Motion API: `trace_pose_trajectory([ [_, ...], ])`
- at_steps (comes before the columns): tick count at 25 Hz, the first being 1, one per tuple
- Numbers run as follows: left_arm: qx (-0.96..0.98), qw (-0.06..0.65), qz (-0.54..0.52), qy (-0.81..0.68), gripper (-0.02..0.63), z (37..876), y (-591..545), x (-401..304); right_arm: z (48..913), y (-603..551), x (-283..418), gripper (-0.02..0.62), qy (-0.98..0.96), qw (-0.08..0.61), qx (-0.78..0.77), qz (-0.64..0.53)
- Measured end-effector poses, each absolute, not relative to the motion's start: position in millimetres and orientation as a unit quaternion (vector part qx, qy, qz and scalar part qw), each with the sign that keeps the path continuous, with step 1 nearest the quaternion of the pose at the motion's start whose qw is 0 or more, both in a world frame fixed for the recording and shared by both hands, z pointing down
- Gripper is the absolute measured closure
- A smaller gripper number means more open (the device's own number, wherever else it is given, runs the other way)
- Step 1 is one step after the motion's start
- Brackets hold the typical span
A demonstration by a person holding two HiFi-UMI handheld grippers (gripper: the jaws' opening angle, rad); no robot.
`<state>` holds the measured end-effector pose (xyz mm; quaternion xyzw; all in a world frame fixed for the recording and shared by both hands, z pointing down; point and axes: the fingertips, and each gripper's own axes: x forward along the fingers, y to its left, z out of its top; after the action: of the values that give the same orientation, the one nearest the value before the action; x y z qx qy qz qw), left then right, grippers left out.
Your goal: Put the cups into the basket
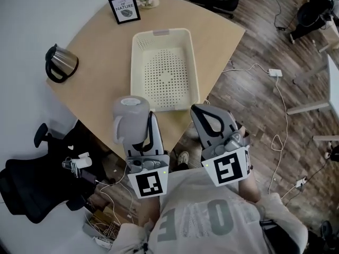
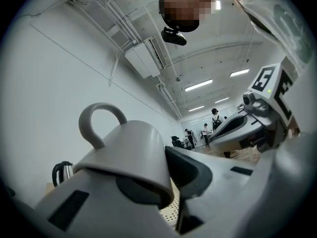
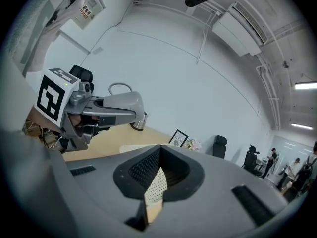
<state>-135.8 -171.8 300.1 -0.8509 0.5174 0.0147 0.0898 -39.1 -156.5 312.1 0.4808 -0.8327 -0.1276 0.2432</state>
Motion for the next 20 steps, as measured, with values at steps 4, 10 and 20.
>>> trace_pose_trajectory([
  [4,-0.840,0.092,-0.003,0.535,0.557,302.6,-207.9,-111.0,311.8,-201.5,-20.2,0.597,-0.851,0.236,0.451,-0.131],
  [10,-0.809,0.112,-0.038,0.576,0.557,296.6,-267.4,-70.3,297.0,-262.5,22.4,0.597,-0.874,0.214,0.410,-0.147],
  [20,-0.766,0.120,-0.090,0.625,0.557,289.2,-325.2,-41.7,297.1,-321.2,63.2,0.597,-0.905,0.177,0.361,-0.143],
])
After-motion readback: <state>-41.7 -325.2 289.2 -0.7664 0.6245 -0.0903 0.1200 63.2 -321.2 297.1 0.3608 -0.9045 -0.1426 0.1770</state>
